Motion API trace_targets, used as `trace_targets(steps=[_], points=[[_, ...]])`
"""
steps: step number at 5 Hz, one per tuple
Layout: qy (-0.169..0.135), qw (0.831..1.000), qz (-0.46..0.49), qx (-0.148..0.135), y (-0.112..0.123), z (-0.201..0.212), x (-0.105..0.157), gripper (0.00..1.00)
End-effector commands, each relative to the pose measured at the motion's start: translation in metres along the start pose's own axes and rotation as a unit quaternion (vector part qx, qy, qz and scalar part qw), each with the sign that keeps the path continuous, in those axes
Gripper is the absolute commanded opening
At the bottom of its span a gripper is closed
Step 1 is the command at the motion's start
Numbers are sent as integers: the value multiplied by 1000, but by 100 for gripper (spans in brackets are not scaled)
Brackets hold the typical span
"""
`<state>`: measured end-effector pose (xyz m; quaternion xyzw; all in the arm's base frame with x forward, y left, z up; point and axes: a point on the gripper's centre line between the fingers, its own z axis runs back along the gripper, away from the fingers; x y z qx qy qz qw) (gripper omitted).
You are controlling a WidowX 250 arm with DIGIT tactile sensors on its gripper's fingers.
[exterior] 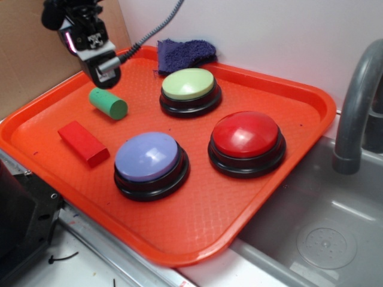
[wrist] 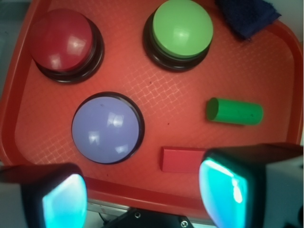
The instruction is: Push the purple button.
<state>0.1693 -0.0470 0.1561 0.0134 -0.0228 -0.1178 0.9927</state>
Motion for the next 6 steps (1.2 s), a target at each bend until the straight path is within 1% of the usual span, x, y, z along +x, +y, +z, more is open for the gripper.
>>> trace_targets(steps=[1,4,6], points=[[-31,999,9,0,5,24,11,100],[-39,999,7,-6,6,33,11,100],[-38,999,11,-10,6,38,12,100]])
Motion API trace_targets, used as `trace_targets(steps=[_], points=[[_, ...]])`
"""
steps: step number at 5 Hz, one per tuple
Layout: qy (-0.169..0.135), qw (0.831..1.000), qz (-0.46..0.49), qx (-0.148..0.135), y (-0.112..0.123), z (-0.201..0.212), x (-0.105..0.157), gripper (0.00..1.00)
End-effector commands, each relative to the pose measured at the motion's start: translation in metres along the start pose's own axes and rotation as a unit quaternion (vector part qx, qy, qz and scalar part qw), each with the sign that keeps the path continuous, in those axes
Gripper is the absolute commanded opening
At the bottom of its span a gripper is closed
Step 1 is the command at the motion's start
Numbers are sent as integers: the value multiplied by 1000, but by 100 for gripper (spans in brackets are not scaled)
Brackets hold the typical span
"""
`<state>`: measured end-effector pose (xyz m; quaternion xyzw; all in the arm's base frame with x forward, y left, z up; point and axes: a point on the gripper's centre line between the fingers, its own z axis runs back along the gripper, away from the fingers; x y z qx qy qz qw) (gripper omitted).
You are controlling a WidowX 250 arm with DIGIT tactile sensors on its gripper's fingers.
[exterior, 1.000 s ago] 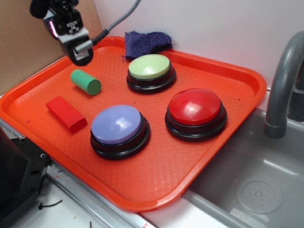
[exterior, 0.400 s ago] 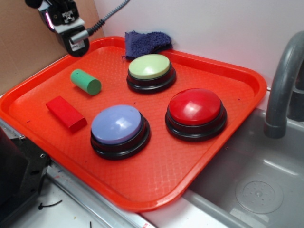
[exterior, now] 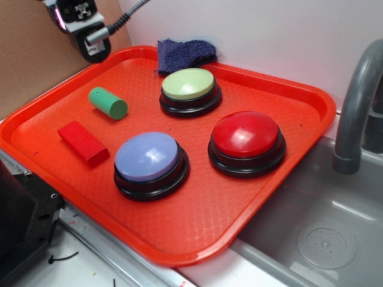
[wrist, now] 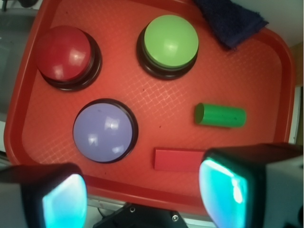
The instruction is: Push the purple button.
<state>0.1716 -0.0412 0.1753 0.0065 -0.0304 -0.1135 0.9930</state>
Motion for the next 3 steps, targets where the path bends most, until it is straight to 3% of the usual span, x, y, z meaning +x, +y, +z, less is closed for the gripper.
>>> trace_targets(steps=[1,3], points=[[-32,999,2,-7,-2,25,11,100],[-16,999,34,-13,1,28,10,100]])
